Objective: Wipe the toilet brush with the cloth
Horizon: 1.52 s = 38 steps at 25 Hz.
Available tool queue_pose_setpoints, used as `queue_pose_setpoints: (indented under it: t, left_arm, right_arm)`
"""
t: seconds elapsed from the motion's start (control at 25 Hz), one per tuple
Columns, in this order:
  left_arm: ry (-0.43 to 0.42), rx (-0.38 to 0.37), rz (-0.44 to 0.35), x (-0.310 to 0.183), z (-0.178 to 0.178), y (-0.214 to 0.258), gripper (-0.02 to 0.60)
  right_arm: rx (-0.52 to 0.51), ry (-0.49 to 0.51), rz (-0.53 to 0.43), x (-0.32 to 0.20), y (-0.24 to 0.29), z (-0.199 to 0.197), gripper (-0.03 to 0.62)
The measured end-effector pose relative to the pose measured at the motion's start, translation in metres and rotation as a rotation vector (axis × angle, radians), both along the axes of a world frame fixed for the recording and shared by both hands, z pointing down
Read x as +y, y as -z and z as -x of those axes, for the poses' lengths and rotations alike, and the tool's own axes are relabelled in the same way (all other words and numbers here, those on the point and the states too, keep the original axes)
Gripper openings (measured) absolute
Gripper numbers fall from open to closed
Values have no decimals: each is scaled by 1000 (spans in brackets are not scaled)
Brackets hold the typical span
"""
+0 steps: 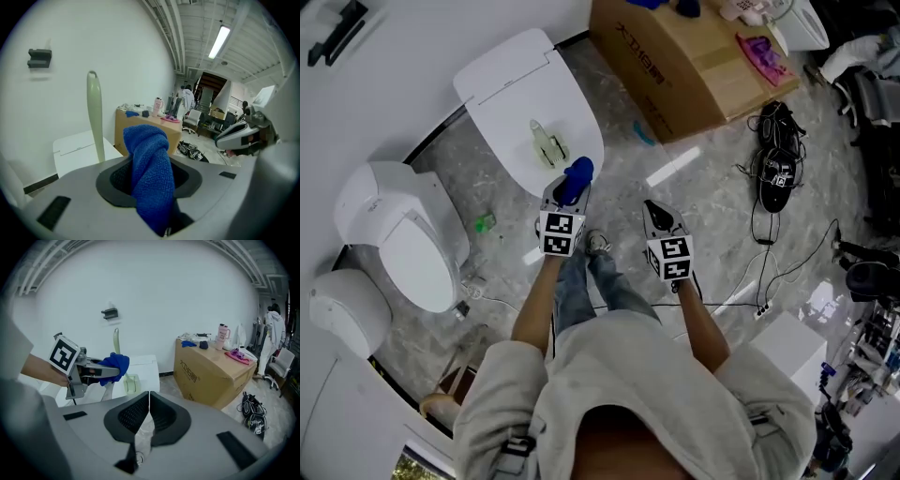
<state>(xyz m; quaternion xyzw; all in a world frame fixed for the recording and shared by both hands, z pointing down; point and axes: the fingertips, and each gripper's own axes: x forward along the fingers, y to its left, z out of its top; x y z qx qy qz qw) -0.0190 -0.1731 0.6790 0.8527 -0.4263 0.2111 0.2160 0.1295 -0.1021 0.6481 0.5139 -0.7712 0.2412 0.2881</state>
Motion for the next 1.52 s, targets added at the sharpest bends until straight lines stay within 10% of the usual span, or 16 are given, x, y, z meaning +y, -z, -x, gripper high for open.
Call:
queue_pose_setpoints:
  t: [1.52]
  left_arm:
    - [201, 84, -371, -32, 80, 242, 161]
  right_arm:
    - [-71, -15, -481, -103, 208, 2, 31]
